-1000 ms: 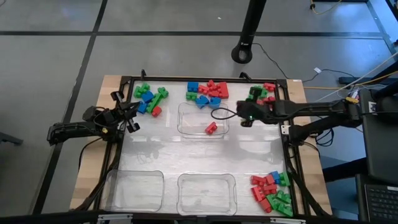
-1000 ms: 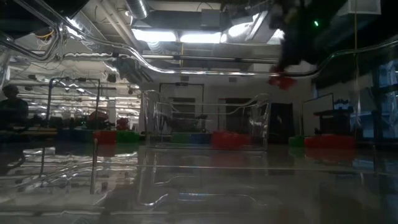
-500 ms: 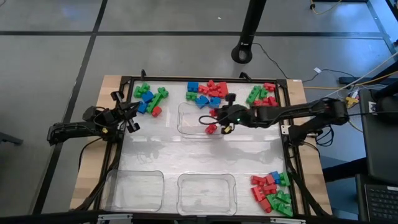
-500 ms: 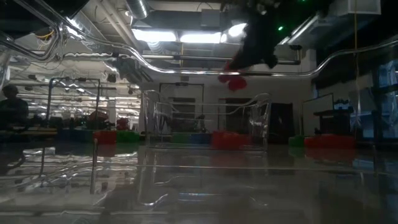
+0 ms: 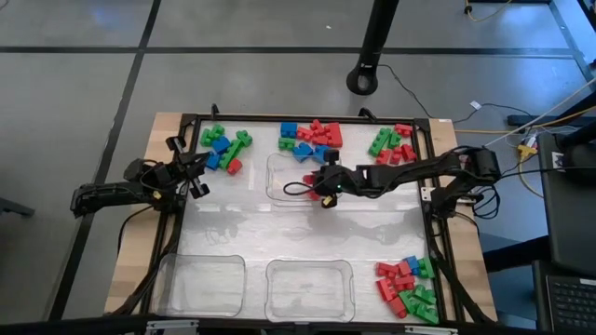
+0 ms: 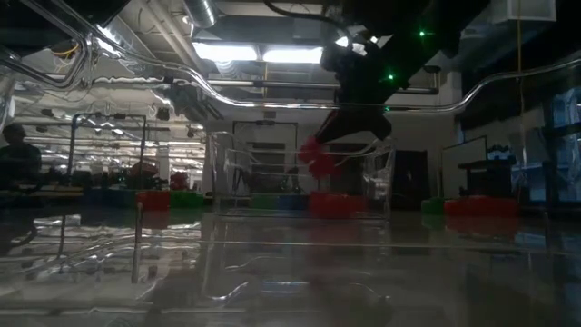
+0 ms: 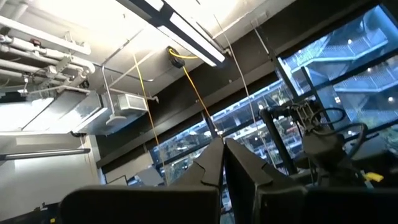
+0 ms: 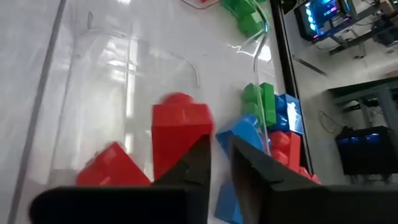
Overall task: Sort blocks
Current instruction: Put the red game piece into the top right transparent bin
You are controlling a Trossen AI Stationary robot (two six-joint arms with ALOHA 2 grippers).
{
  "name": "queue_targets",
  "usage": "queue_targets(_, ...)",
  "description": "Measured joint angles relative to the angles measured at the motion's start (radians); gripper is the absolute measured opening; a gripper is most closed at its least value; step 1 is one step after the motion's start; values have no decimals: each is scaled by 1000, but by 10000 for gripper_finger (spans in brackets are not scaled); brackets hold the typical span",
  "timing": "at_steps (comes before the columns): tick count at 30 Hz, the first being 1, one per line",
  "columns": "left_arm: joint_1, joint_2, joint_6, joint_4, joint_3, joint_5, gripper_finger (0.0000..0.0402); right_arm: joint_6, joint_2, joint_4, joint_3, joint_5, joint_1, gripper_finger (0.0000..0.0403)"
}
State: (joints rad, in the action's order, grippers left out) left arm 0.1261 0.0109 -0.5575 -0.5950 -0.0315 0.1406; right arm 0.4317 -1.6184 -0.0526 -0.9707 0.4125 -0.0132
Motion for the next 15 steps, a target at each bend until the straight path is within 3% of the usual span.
queue_targets(10,0,0,0,0,0,0,6,-1,28,-17,-2,-7,1,182)
queue_targets(15,0,0,0,0,0,0,6,-17,105,-225,-63,-21,1,205)
